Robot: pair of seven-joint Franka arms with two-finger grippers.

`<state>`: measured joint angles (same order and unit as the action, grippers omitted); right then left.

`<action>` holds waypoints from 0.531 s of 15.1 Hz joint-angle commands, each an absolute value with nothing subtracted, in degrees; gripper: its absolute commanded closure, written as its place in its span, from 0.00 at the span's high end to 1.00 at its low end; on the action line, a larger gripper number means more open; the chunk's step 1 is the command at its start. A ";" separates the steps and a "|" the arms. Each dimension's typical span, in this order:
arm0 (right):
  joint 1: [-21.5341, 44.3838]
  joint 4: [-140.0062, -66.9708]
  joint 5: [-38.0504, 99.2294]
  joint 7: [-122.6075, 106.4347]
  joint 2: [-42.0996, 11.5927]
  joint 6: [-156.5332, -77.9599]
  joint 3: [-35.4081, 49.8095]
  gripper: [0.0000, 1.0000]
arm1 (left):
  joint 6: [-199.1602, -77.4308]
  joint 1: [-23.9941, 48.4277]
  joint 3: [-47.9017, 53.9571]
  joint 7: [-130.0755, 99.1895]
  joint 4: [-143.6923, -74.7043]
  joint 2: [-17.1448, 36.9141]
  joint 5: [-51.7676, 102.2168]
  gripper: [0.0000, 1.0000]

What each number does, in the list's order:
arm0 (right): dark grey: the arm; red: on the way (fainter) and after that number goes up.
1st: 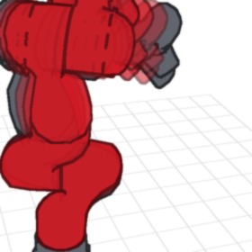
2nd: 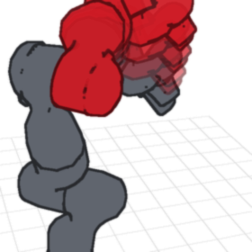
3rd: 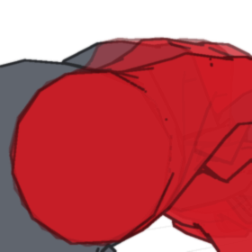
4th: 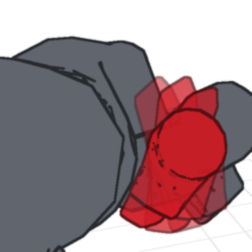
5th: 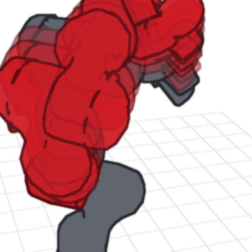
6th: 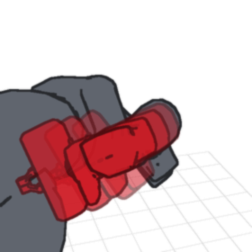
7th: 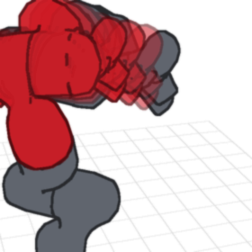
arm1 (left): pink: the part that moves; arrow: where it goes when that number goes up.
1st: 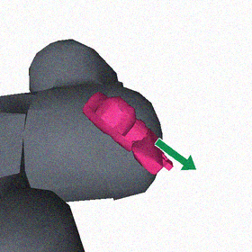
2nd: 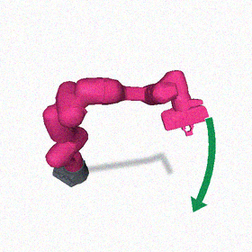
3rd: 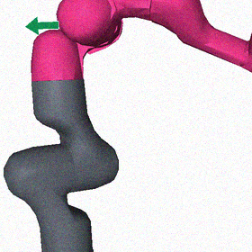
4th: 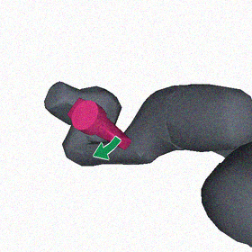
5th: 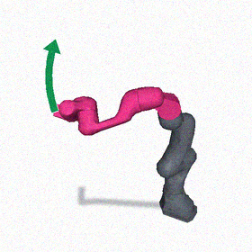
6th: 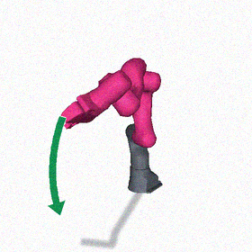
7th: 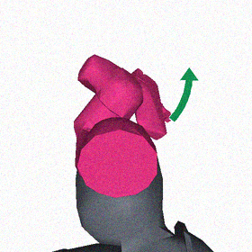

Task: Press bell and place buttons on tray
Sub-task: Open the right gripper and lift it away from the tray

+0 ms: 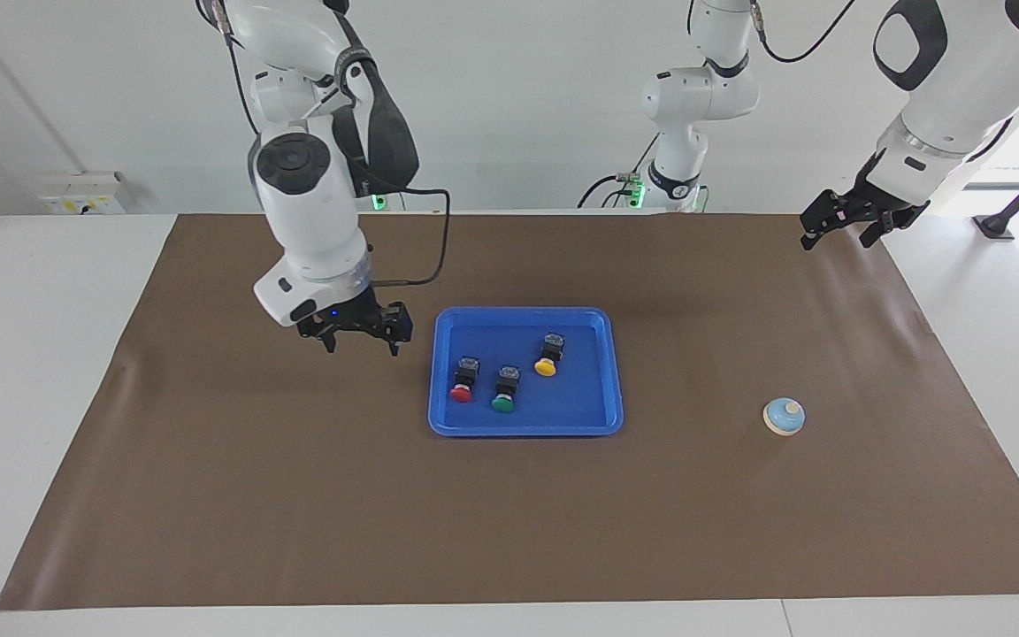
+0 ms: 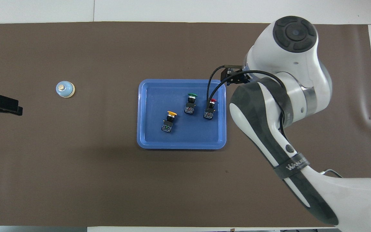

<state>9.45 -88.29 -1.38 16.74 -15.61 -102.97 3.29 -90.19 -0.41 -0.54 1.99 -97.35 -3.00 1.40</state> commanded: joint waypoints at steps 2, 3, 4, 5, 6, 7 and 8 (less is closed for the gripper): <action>2.65 -89.12 0.00 5.22 -11.70 -97.23 4.22 1.00 | -90.26 -0.26 -0.53 1.41 -98.35 -4.31 1.05 1.00; 1.07 -89.03 0.09 3.53 -10.65 -95.21 4.22 1.00 | -90.26 -0.09 -0.44 1.32 -98.35 -4.22 1.05 1.00; -0.42 -89.21 0.09 2.21 -9.16 -93.18 4.22 1.00 | -90.18 0.09 -0.53 1.41 -98.35 -4.31 1.05 1.00; -1.57 -89.56 0.09 1.41 -7.49 -91.34 4.04 1.00 | -90.18 0.09 -0.53 1.41 -98.35 -4.31 1.05 1.00; -2.71 -89.82 0.09 1.06 -5.90 -89.32 4.04 1.00 | -90.18 0.09 -0.53 1.41 -98.35 -4.31 1.05 1.00; -3.94 -89.82 0.00 0.97 -4.15 -86.95 4.04 1.00 | -90.18 0.00 -0.53 1.41 -98.35 -4.31 1.05 1.00; -4.56 -89.91 0.00 0.97 -2.56 -85.18 4.04 1.00 | -90.18 -0.09 -0.53 1.41 -98.35 -4.22 1.05 1.00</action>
<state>-2.52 -88.24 -1.13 2.16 -6.88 -88.08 3.29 -90.19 -0.35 -0.34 1.99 -97.35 -3.01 1.40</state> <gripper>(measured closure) 0.000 0.000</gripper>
